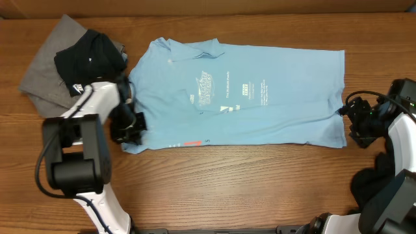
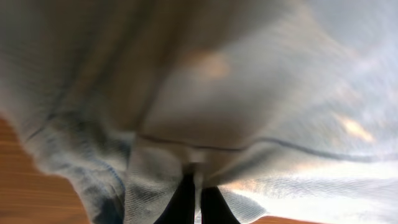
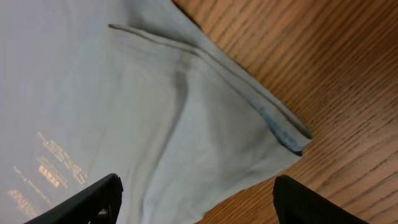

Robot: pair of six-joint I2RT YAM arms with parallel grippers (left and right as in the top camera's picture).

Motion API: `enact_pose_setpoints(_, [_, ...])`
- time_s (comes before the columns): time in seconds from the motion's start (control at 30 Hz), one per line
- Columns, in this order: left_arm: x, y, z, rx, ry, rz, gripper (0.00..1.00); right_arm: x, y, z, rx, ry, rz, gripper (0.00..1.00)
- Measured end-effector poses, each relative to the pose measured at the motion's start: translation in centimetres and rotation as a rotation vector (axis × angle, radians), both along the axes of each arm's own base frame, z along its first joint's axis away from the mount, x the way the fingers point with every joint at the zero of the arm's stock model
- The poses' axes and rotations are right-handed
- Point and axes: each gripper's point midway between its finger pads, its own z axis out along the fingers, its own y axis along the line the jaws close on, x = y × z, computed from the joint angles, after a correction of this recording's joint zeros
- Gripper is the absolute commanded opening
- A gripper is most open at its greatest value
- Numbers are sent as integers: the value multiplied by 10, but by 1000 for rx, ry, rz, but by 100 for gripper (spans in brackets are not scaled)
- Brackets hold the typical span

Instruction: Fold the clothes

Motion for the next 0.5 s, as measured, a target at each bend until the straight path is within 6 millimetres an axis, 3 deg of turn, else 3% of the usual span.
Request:
enact_pose_setpoints(0.17, [-2,32,0,-12,-2,116,4,-17,11,-35,50,100,6,73])
enact_pose_setpoints(0.3, [-3,39,0,-18,-4,149,4,-34,20,-64,97,190,5,63])
enact_pose_setpoints(0.37, [-3,40,0,-16,-4,149,4,-40,22,-71,109,217,8,59])
enact_pose_setpoints(0.5, [-3,40,0,-15,-5,145,4,-43,25,-73,113,228,20,39])
